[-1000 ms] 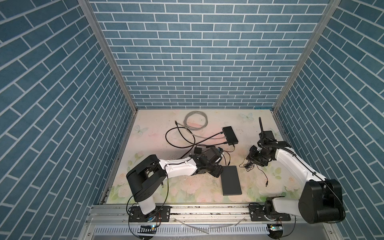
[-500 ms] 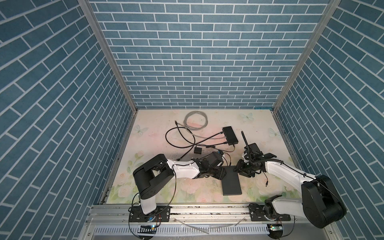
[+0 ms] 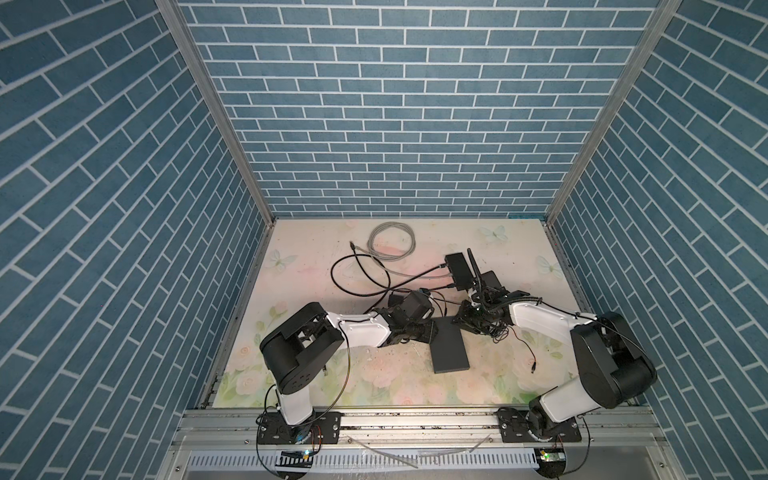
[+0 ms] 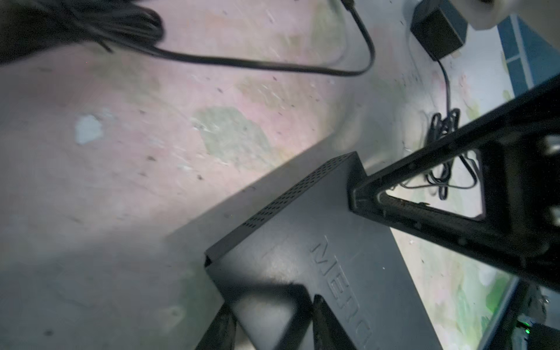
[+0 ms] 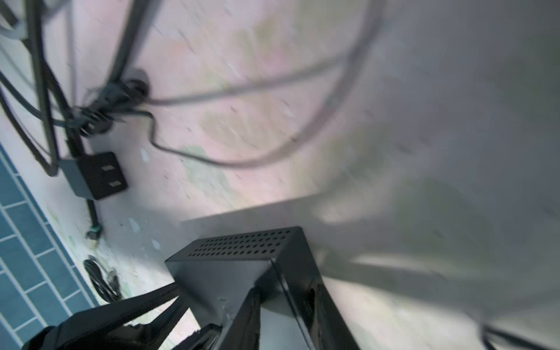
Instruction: Insert the plug into the switch port
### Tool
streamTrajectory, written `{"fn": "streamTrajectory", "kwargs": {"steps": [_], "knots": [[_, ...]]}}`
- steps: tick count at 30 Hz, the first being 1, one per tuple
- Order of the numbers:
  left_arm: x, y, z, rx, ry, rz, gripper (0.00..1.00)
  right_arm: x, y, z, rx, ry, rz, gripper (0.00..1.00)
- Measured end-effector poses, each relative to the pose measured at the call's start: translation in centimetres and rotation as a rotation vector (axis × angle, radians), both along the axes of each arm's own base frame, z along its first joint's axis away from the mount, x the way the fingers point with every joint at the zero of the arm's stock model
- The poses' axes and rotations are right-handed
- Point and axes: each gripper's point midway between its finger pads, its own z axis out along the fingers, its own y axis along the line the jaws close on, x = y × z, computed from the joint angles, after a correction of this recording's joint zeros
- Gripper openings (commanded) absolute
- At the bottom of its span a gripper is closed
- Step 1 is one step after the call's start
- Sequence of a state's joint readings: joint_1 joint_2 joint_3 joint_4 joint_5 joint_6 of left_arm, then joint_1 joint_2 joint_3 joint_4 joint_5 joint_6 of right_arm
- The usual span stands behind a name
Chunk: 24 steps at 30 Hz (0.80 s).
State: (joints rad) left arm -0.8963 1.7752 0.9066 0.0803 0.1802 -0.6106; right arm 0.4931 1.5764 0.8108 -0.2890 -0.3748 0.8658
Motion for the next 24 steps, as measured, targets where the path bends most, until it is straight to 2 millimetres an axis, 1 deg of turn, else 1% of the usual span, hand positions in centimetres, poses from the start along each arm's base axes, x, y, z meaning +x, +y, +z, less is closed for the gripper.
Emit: {"fn": "streamTrajectory", "kwargs": {"steps": [2,5,7,10,12,16,18,19,20,21,23,24], "knots": [[1.0,1.0,0.0,0.007,-0.009,0.017,0.42,0.8,1.0,0.0,0.015,-0.001,0.010,0.36],[1.9,1.9,0.1,0.013,-0.019,0.015,0.44,1.2,2.1,0.0,0.036,0.017,0.021,0.44],[2.2,2.4,0.1,0.024,-0.031,-0.003,0.46,0.9,2.1,0.0,0.031,0.035,0.028,0.49],[2.1,3.1,0.8,0.046,-0.051,-0.032,0.50,0.2,1.0,0.7,0.009,0.064,0.026,0.52],[1.9,3.4,1.9,0.048,-0.073,-0.053,0.52,-0.2,-0.7,2.0,-0.005,0.073,0.001,0.54],[1.5,4.1,4.8,0.036,-0.133,-0.072,0.53,-0.9,-5.9,5.7,-0.055,0.048,-0.085,0.55],[1.4,4.4,5.8,0.033,-0.160,-0.077,0.53,-1.5,-8.7,6.9,-0.108,0.036,-0.133,0.55],[1.4,4.5,6.2,0.032,-0.171,-0.078,0.53,-1.8,-10.1,7.1,-0.140,0.039,-0.155,0.55],[1.3,4.7,6.4,0.032,-0.179,-0.080,0.53,-2.3,-11.6,7.0,-0.178,0.053,-0.178,0.55],[1.2,4.8,6.3,0.034,-0.181,-0.082,0.53,-2.8,-12.7,6.7,-0.210,0.070,-0.193,0.56],[0.9,5.1,5.8,0.042,-0.171,-0.085,0.53,-4.1,-14.8,5.4,-0.281,0.121,-0.217,0.55],[0.6,5.2,5.4,0.048,-0.162,-0.088,0.53,-4.6,-15.5,4.8,-0.307,0.145,-0.220,0.54]]}}
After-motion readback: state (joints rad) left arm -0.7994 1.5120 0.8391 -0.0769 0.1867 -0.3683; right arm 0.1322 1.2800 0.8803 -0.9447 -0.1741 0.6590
